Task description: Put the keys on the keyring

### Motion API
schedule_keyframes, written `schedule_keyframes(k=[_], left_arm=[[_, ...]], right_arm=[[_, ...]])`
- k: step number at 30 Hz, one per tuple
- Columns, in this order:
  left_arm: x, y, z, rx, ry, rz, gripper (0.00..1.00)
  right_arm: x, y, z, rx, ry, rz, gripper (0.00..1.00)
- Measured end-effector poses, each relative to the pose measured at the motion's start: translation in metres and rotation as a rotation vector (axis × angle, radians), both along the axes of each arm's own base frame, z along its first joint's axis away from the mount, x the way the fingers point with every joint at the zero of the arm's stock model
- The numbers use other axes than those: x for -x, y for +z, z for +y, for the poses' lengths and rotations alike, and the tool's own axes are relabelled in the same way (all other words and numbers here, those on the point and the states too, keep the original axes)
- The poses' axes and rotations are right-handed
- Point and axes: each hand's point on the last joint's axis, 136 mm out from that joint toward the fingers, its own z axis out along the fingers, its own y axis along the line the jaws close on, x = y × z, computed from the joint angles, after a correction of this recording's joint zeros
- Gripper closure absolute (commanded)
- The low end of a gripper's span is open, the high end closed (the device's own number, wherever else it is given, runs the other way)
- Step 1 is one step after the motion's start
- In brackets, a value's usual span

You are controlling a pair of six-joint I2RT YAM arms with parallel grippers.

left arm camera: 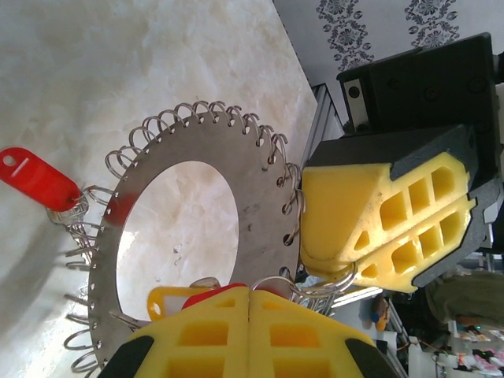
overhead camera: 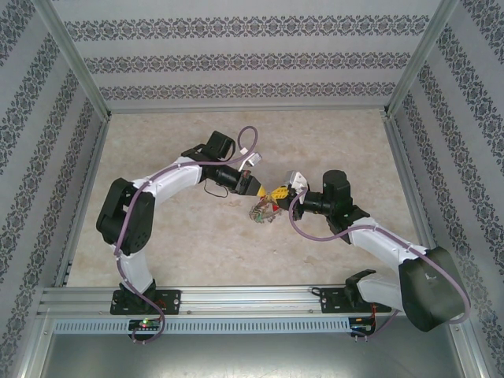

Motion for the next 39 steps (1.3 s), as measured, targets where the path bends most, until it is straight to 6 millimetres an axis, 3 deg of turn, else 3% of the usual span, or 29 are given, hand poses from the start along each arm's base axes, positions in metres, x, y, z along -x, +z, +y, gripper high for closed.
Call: schedule_keyframes(k=[7, 12, 13, 14, 22, 27, 28, 33, 39], left_arm=[[0.006, -0.003, -0.002, 0.017, -0.045, 0.040, 1.00], [0.009, 0.001, -0.001, 0.028, -0.078, 0.010, 0.92], [0.008, 0.001, -0.001, 0.028, -0.081, -0.001, 0.84], [0.008, 0.001, -0.001, 0.026, -0.081, -0.003, 0.82], [0.008, -0.019, 0.019, -0.098, 0.028, -0.063, 0.69], [-0.005, -0.006, 0.040, -0.137, 0.158, -0.181, 0.60], [-0.009, -0.001, 0.043, -0.137, 0.178, -0.211, 0.63], [-0.019, 0.023, 0.038, -0.075, 0.195, -0.322, 0.62], [-0.012, 0.024, 0.033, 0.004, 0.148, -0.468, 0.61]], right_arm=[[-0.010, -0.004, -0.001, -0.009, -0.050, 0.035, 1.00], [-0.017, -0.006, 0.004, -0.028, -0.080, 0.054, 1.00], [-0.017, -0.006, 0.005, -0.034, -0.082, 0.059, 1.00], [-0.019, -0.006, 0.005, -0.038, -0.086, 0.062, 1.00], [-0.025, 0.005, 0.005, -0.087, -0.106, 0.043, 1.00], [-0.026, 0.005, 0.002, -0.093, -0.108, 0.043, 1.00], [-0.026, 0.005, 0.002, -0.094, -0.105, 0.043, 1.00], [-0.023, 0.006, 0.003, -0.104, -0.078, 0.046, 1.00], [-0.015, 0.008, 0.006, -0.116, -0.028, 0.054, 1.00]])
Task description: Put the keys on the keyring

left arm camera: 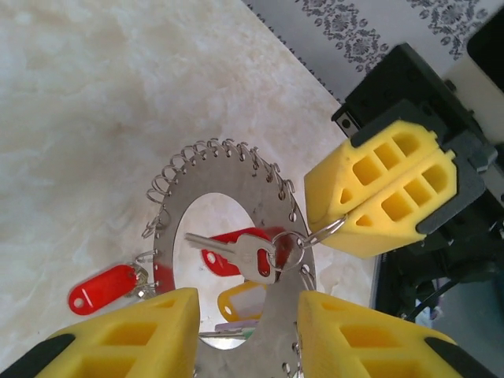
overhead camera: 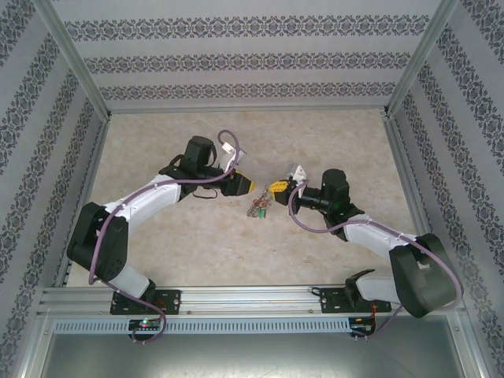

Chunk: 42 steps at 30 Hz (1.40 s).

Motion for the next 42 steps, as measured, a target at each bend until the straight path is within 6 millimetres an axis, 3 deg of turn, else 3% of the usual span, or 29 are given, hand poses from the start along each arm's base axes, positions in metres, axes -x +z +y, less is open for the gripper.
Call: schedule_keyframes(k=[10, 22, 30, 35, 40, 42], left_arm=[[0.029, 0.015, -0.012, 0.051, -0.232, -0.323, 0.62], [0.037, 0.013, -0.024, 0.013, -0.367, -0.441, 0.65], [0.039, 0.003, -0.026, -0.019, -0.397, -0.452, 0.77], [0.035, 0.000, -0.025, -0.044, -0.386, -0.470, 0.99], [0.035, -0.002, -0.025, -0.057, -0.385, -0.473, 1.00], [0.035, -0.004, -0.024, -0.067, -0.383, -0.471, 1.00]], right_arm=[[0.007, -0.003, 0.006, -0.009, 0.072, 0.021, 1.00], [0.016, 0.004, 0.012, -0.018, 0.151, 0.006, 1.00], [0.019, 0.003, 0.013, -0.020, 0.178, 0.015, 1.00], [0.021, 0.002, 0.014, -0.020, 0.190, 0.021, 1.00], [0.022, 0.000, 0.014, -0.004, 0.194, 0.029, 1.00], [0.022, -0.002, 0.016, 0.011, 0.198, 0.028, 0.92]])
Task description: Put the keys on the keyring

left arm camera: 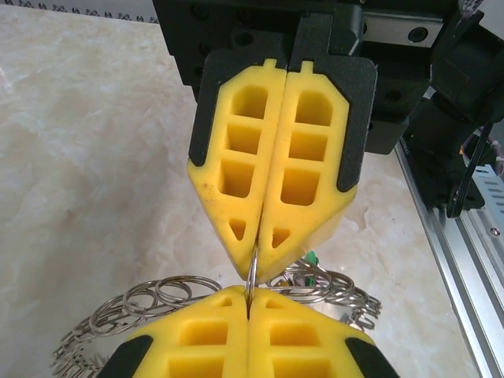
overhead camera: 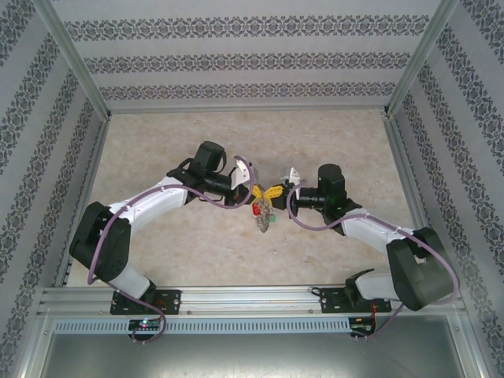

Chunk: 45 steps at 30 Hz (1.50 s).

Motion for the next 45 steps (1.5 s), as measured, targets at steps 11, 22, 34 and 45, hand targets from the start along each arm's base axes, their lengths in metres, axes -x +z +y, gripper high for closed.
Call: schedule_keyframes(k=[11, 22, 34, 45], left_arm=[[0.006, -0.004, 0.000, -0.105, -0.002, -0.011, 1.00], [0.012, -0.008, 0.000, -0.172, -0.009, -0.016, 1.00], [0.015, -0.008, 0.001, -0.208, -0.012, -0.018, 0.94], [0.016, -0.002, 0.011, -0.104, 0.046, 0.014, 0.67]], right_arm=[[0.002, -0.006, 0.003, 0.142, -0.032, -0.097, 0.88], [0.006, -0.008, 0.003, 0.262, 0.008, -0.185, 0.88], [0.010, -0.010, 0.003, 0.325, 0.042, -0.212, 1.00], [0.005, -0.005, 0.002, 0.216, 0.000, -0.153, 1.00]])
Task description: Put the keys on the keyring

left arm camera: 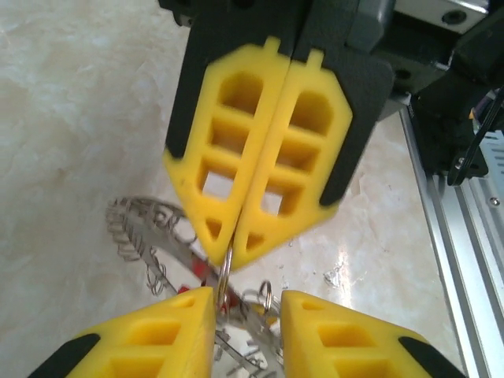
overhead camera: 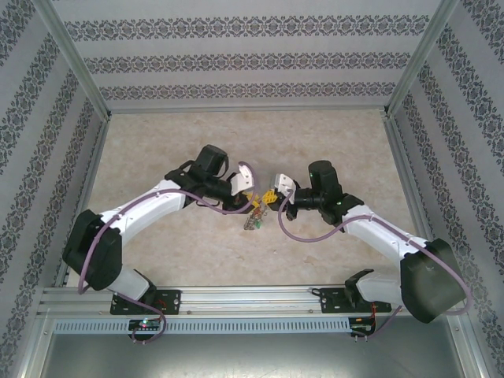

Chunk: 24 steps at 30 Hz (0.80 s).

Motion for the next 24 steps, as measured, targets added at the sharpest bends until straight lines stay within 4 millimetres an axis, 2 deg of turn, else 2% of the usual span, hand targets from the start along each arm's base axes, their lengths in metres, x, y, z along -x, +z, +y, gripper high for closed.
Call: schedule_keyframes(k=[4, 7, 17, 24], left_arm=[[0.000, 0.005, 0.015, 0.071, 0.041, 0.029, 0.66], [-0.001, 0.010, 0.017, 0.113, 0.043, 0.044, 0.66], [-0.011, 0.034, 0.011, 0.220, 0.043, 0.022, 0.65], [-0.016, 0.035, 0.004, 0.238, 0.011, 0.039, 0.65]], right_arm=[[-0.005, 0.001, -0.005, -0.065, -0.038, 0.028, 1.00], [-0.006, 0.006, -0.005, -0.113, -0.047, 0.035, 1.00], [-0.005, 0.025, 0.003, -0.243, -0.005, 0.051, 1.00], [-0.004, 0.032, 0.005, -0.274, 0.017, 0.048, 1.00]])
